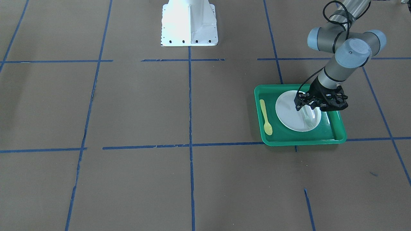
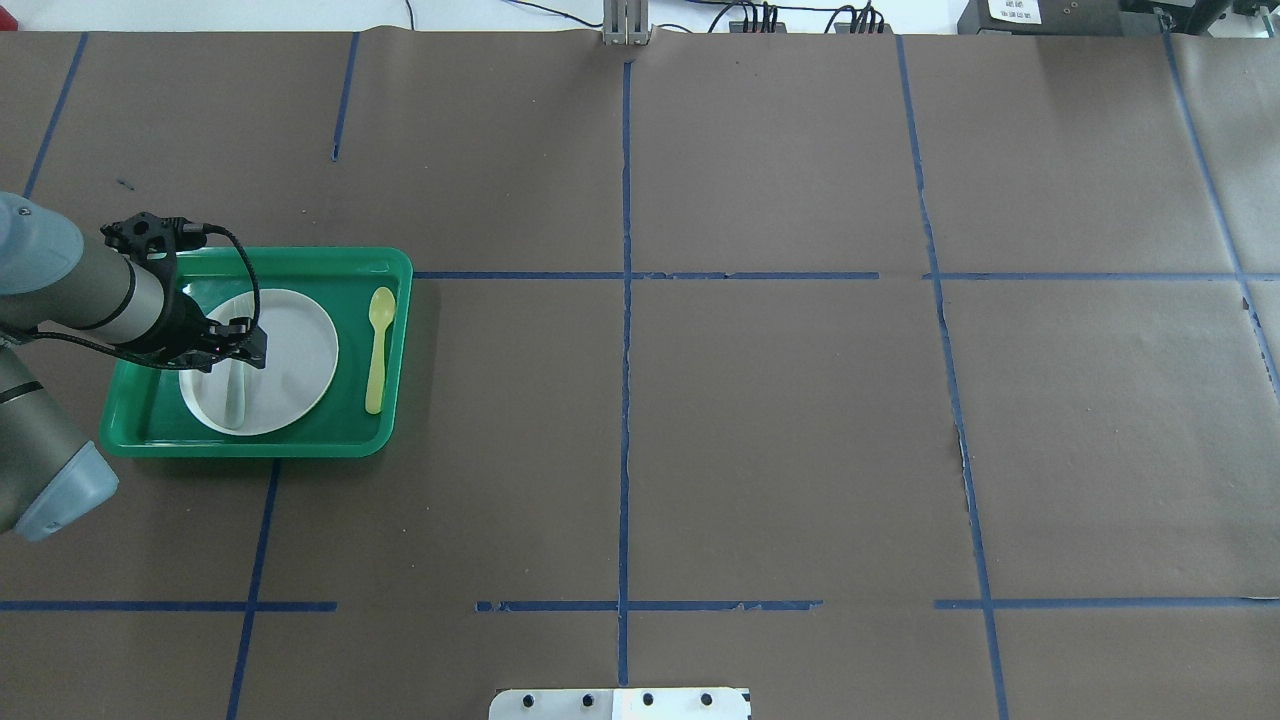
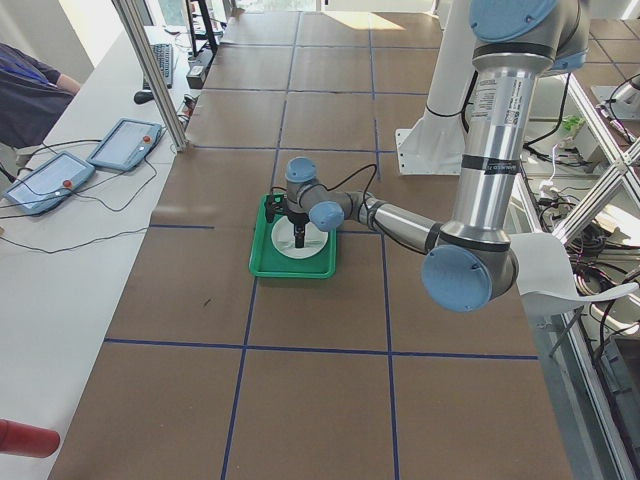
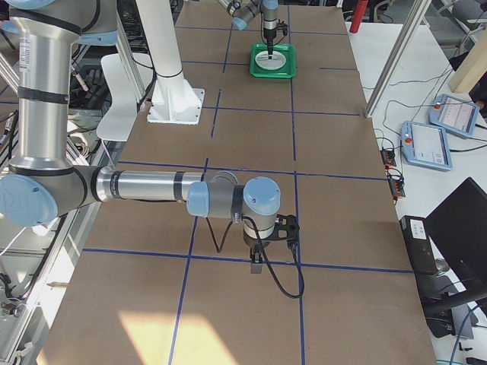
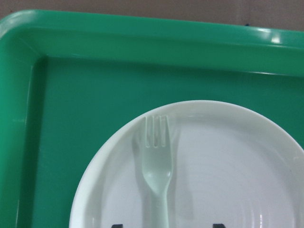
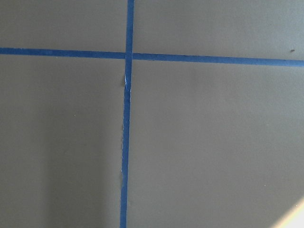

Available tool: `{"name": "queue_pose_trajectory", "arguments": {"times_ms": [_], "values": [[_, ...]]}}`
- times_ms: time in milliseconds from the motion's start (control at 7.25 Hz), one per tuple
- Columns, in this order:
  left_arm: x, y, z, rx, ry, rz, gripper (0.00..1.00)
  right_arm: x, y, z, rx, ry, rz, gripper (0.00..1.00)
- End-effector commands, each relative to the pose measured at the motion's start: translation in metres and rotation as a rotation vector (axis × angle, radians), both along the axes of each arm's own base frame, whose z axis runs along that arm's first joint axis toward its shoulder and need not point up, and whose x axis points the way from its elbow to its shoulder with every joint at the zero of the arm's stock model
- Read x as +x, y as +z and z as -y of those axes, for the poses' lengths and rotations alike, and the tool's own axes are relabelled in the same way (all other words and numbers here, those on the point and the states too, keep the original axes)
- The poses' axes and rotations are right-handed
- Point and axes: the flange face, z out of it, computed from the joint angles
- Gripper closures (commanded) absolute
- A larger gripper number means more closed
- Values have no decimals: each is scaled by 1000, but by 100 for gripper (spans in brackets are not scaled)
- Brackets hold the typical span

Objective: Place fork
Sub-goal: 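Lower the left gripper and close it on the white fork handle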

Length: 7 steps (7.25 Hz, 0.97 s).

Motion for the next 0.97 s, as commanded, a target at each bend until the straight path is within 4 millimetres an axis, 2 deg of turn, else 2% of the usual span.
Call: {"name": "queue_pose_trajectory", "arguments": {"times_ms": [0,276,414,690,828], "values": [[6,5,-4,-8,14,5,33,0,0,0,0,0,0,0],[9,12,-4,-18,19,14,33,0,0,0,0,0,0,0],[9,11,-4,-18,18,13,44,0,0,0,0,0,0,0],[8,4,-6,-12,22,1,100,0,0,0,0,0,0,0],[9,3,-8,-32,37,-14,100,0,0,0,0,0,0,0]]}}
